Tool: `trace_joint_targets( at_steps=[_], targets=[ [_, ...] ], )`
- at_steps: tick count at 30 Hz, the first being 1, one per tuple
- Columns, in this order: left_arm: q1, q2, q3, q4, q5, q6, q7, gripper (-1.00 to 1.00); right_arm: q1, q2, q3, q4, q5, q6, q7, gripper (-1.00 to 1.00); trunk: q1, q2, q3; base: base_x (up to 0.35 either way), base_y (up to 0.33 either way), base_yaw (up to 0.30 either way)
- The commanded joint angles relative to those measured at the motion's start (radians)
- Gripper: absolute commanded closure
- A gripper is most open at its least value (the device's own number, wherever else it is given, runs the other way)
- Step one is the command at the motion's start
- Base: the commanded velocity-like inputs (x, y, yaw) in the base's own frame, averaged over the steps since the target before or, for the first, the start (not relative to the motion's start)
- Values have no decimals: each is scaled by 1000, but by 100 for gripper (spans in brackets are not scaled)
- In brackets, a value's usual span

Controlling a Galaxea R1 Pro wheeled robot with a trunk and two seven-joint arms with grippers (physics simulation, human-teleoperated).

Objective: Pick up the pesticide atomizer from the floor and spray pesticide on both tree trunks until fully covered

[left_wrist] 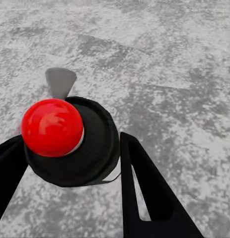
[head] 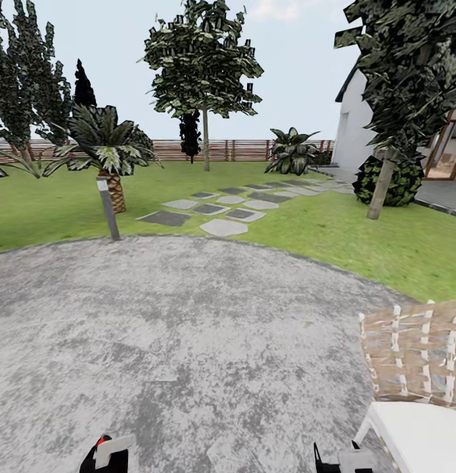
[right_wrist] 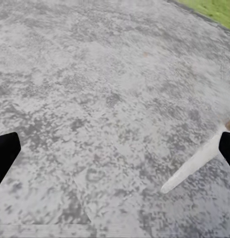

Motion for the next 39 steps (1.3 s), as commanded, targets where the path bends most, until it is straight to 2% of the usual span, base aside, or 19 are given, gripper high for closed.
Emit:
trace_joint_targets(
  at_steps=[1, 13, 39],
  targets=[
    [0, 0, 0, 0, 0, 0, 0, 100, 0, 0, 0, 0, 0, 0, 0, -100, 0, 0, 0, 340, 0, 5],
    [0, 0, 0, 0, 0, 0, 0, 100, 0, 0, 1, 0, -1, 0, -1, -100, 0, 0, 0, 340, 0, 135],
    [0, 0, 0, 0, 1, -2, 0, 100, 0, 0, 1, 0, -1, 0, -3, -100, 0, 0, 0, 340, 0, 10]
  ],
)
